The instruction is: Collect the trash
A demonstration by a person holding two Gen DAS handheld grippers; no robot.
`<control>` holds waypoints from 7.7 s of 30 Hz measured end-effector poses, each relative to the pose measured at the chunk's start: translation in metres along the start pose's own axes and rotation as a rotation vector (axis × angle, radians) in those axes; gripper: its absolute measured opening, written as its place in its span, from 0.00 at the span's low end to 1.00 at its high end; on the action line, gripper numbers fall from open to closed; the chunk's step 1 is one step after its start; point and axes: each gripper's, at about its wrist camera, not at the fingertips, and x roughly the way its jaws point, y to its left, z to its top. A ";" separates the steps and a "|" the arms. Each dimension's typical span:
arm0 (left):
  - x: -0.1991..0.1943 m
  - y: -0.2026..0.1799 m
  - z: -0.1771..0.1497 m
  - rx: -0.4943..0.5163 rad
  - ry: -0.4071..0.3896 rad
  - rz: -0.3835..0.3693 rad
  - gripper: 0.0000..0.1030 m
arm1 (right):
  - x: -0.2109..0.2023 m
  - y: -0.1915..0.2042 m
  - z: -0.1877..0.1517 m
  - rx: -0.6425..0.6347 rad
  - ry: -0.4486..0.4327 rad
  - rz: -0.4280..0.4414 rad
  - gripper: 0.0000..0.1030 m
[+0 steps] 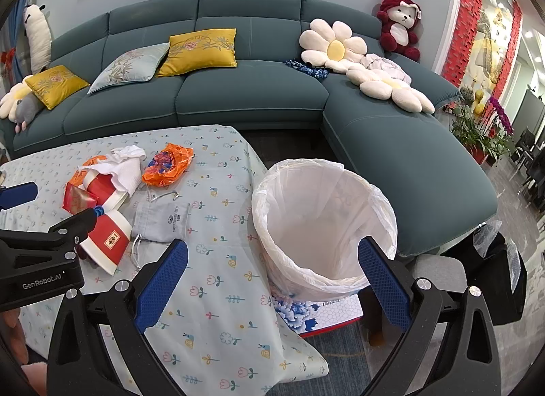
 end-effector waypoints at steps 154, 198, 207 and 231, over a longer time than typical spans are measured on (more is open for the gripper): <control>0.072 -0.150 0.074 0.214 -0.171 -0.530 0.65 | 0.107 -0.133 0.006 0.370 -0.013 -0.028 0.21; 0.122 0.127 -0.037 -0.204 0.129 -0.124 0.68 | 0.065 0.118 0.029 -0.012 0.006 0.380 0.56; 0.147 0.143 -0.056 -0.264 0.191 -0.149 0.64 | 0.074 0.169 0.021 -0.102 0.039 0.386 0.56; 0.154 0.172 -0.081 -0.328 0.216 -0.288 0.16 | 0.125 0.235 -0.004 -0.202 0.150 0.395 0.48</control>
